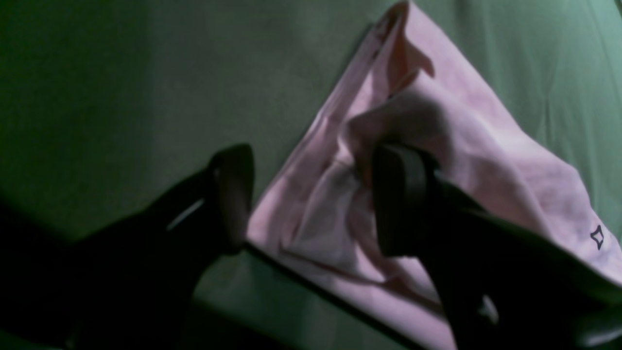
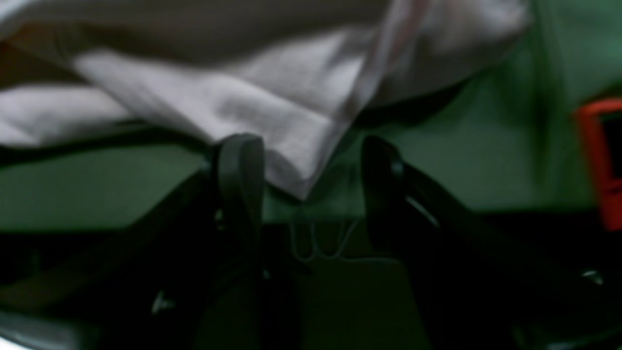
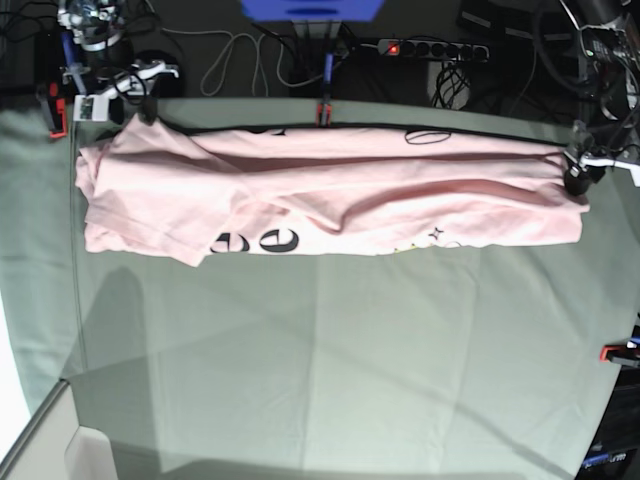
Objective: Layout the t-shirt on the table in an organized manner, then fold the t-shirt properly
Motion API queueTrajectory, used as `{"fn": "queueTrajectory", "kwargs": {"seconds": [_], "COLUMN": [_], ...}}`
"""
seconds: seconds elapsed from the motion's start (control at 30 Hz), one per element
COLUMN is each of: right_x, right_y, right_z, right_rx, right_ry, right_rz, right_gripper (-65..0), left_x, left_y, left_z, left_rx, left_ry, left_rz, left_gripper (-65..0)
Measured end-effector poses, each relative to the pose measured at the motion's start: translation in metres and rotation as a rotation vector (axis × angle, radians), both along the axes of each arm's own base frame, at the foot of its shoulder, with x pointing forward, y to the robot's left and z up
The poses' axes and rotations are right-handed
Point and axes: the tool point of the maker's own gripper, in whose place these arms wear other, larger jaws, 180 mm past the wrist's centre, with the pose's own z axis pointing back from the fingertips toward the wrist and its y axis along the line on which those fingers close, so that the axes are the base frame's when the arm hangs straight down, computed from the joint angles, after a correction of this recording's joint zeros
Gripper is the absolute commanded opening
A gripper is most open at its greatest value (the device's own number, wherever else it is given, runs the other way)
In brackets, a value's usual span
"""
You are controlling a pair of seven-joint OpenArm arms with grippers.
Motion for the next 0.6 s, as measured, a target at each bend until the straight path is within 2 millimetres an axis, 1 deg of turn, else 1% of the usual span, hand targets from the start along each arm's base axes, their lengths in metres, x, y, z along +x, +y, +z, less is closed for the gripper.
{"fn": "queueTrajectory", "kwargs": {"seconds": [0.17,0.2,0.23,0.3,0.33,0.4,0.53,0.6], "right_x": [-0.001,-0.001,-0.001,0.000,0.001,0.001,0.003,0.008], "right_y": [0.000,0.001,0.001,0.000,0.000,0.000,-0.001,-0.003], "right_z": [-0.001,-0.001,-0.001,-0.001,-0.001,-0.002,0.001,0.010], "right_rx": [0.010,0.010,0.010,0.009,0.008,0.010,0.004,0.028], "right_ry": [-0.007,-0.007,-0.007,-0.008,-0.007,-0.001,-0.006,-0.049], "right_rz": [-0.007,-0.008,-0.008,-0.008,-0.008,-0.007,-0.006,-0.037], "right_gripper": [-33.3,-34.7,-37.5,-46.8,-53.5,-64.8,-65.0,-65.0], "left_x": [0.000,0.000,0.000,0.000,0.000,0.000,0.000,-0.001], "left_y": [0.000,0.000,0.000,0.000,0.000,0.000,0.000,0.000], "left_z": [0.000,0.000,0.000,0.000,0.000,0.000,0.000,0.000], "left_rx": [0.000,0.000,0.000,0.000,0.000,0.001,0.001,0.001], "left_ry": [0.000,0.000,0.000,0.000,0.000,0.001,0.001,0.001], "left_rz": [0.000,0.000,0.000,0.000,0.000,0.000,0.000,0.000], "left_gripper": [-27.0,-27.0,-27.0,-27.0,-27.0,-27.0,-27.0,-27.0]}}
